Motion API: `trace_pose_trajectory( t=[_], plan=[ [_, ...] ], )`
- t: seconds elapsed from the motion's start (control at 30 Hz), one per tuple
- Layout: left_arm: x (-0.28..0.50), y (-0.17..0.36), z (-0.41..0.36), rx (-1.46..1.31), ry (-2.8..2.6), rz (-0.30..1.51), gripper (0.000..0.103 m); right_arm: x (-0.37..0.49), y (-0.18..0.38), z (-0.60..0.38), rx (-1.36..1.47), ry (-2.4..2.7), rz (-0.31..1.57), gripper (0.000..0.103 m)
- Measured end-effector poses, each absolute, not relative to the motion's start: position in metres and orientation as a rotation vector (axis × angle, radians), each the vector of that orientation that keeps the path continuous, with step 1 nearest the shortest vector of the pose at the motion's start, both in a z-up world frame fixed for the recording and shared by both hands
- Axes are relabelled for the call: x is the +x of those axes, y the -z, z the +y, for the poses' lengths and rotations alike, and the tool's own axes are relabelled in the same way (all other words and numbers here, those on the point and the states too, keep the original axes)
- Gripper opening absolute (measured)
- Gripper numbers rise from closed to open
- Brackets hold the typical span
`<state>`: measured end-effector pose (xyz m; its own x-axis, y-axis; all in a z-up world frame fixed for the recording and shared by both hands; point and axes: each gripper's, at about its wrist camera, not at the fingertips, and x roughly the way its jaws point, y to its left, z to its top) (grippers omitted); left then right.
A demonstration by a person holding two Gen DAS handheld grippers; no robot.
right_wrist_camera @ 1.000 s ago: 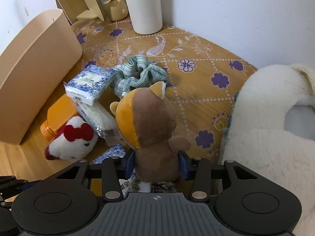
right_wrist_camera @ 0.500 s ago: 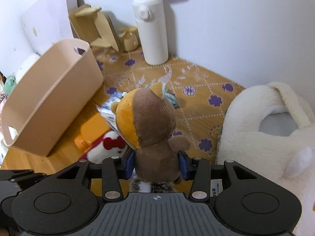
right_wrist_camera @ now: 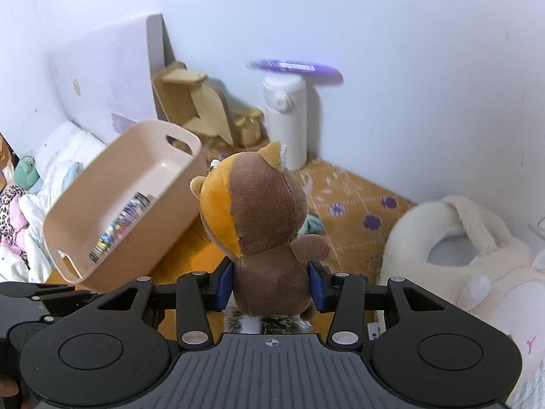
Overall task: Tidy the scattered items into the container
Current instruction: 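Carry black box in left tool and plush in right tool to basket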
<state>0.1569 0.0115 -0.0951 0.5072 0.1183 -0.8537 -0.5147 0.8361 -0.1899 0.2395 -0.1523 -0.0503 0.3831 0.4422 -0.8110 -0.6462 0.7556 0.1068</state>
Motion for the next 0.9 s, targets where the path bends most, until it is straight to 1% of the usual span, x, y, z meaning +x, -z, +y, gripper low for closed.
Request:
trace_pose_trajectory(
  t=[0.2,0.43,0.7,0.9],
  plan=[
    [0.144,0.077,0.046,-0.443,-0.403,0.948,0.032,0.227,0.023,-0.126,-0.237,-0.704,0.909,0.042],
    [0.133,0.07,0.102,-0.439,-0.423,0.953,0.032,0.214,0.011,-0.086,-0.225,-0.697,0.893,0.042],
    [0.122,0.08,0.157,-0.43,-0.443,0.963,0.032,0.207,0.007,-0.027,-0.201,-0.722,0.923,0.042],
    [0.119,0.098,0.192,-0.445,-0.451,0.996,0.032,0.206,0.019,0.016,-0.183,-0.741,0.974,0.042]
  ],
)
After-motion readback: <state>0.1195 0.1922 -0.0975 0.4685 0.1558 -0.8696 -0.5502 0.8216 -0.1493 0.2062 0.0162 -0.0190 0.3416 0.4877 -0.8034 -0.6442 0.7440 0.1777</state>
